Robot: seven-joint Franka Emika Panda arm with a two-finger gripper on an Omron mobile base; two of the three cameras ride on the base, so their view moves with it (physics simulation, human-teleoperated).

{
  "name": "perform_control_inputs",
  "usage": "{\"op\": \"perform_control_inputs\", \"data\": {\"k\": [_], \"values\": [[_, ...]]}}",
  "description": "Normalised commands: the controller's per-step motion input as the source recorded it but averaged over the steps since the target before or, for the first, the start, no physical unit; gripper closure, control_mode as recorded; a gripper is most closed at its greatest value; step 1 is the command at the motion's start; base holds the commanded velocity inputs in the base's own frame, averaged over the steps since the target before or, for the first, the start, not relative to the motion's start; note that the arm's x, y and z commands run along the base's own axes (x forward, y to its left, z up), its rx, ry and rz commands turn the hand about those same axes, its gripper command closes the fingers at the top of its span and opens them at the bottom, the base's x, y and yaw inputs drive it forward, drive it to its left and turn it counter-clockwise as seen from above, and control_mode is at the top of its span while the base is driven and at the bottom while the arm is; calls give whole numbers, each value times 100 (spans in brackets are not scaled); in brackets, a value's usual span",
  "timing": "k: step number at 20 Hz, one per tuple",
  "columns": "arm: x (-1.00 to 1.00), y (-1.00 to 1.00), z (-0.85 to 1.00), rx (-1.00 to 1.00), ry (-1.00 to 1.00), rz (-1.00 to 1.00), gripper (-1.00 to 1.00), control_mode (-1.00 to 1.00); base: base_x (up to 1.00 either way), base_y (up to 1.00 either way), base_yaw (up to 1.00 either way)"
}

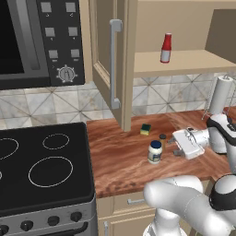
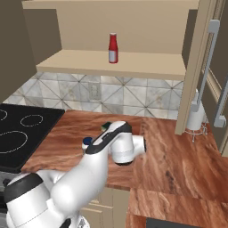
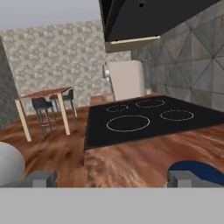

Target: There are various items on the counter. Only move the condiments/shakers into the cabinet.

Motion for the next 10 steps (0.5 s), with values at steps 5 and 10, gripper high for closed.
{"op": "perform_control_inputs", "data": {"k": [5, 10], "values": [[10, 16, 0, 0, 6, 0, -100, -100, 0, 0, 0], [0, 3, -2, 0, 0, 0, -100, -100, 0, 0, 0]]}}
